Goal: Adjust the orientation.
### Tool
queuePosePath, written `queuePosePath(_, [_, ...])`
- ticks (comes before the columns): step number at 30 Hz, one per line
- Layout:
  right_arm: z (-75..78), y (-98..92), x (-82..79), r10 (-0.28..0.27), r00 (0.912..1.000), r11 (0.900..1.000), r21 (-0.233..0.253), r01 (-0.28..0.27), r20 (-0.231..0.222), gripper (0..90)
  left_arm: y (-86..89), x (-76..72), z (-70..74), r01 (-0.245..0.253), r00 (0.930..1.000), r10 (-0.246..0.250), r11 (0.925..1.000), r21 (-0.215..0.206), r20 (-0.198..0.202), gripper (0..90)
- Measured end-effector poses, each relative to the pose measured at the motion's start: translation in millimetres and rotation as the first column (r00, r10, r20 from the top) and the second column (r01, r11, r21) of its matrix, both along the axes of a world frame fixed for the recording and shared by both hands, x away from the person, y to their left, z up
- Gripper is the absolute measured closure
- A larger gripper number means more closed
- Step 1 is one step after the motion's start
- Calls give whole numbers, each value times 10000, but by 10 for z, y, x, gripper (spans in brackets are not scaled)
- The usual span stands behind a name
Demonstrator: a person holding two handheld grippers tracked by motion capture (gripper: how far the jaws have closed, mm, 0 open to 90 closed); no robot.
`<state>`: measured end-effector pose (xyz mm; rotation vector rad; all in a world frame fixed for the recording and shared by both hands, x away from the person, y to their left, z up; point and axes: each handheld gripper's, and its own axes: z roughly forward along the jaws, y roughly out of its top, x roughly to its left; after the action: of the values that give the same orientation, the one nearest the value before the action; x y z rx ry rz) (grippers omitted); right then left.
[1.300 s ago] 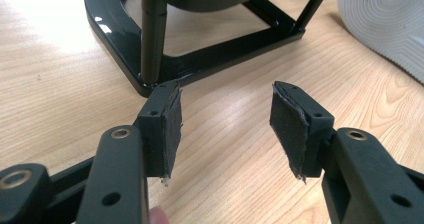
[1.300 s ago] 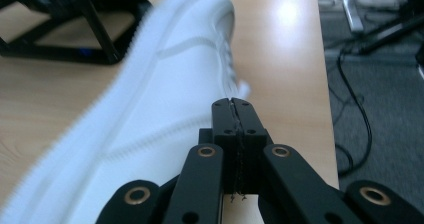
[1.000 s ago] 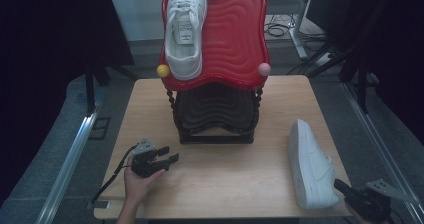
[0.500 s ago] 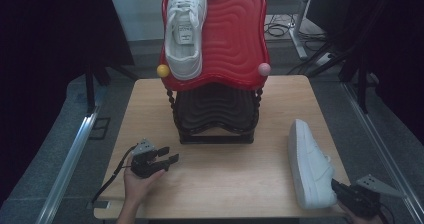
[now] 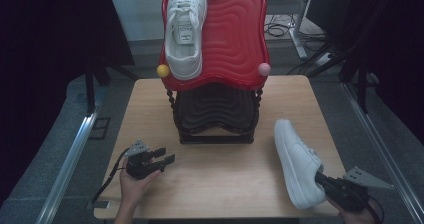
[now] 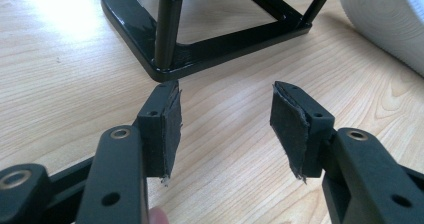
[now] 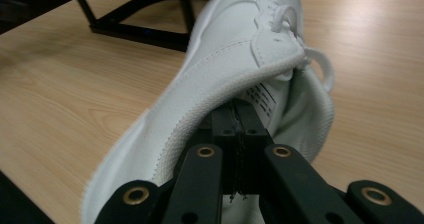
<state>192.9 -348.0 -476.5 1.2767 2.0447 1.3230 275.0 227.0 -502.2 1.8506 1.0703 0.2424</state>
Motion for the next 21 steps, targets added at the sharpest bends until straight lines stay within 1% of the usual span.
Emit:
queuePosePath(2, [29,116,7,222,9997,9995,-216,-220,129,882,3,-4,2,0,10000,0,10000,4,2,470])
queuePosePath(4, [70,233,7,312,9992,9967,-764,-292,245,883,4,-6,3,6,10000,-6,10000,14,9,470])
queuePosePath(6, [95,324,9,406,9985,9950,-928,-372,353,883,3,-6,0,49,10000,-49,10000,27,16,470])
queuePosePath(8, [108,385,10,581,9973,9962,-681,-550,444,875,-1,-9,-4,65,10000,-65,10000,59,-3,470])
queuePosePath(11, [77,460,26,831,9961,9937,-772,-806,297,881,-2,-11,-10,59,10000,-58,9999,113,-36,469])
queuePosePath(14, [51,491,18,863,9957,9944,-634,-841,325,883,4,-11,-11,57,10000,-57,9999,144,-25,469])
queuePosePath(17, [103,509,-47,879,9944,9959,-242,-866,580,890,9,-16,-5,37,10000,-37,10000,88,-32,469])
queuePosePath(20, [187,579,-138,1034,9905,9946,-91,-1030,903,891,12,-19,-1,7,10000,-7,9999,101,-20,469])
queuePosePath(21, [207,618,-167,1141,9890,9935,-77,-1139,939,891,16,-18,-1,38,10000,-38,9999,108,2,469])
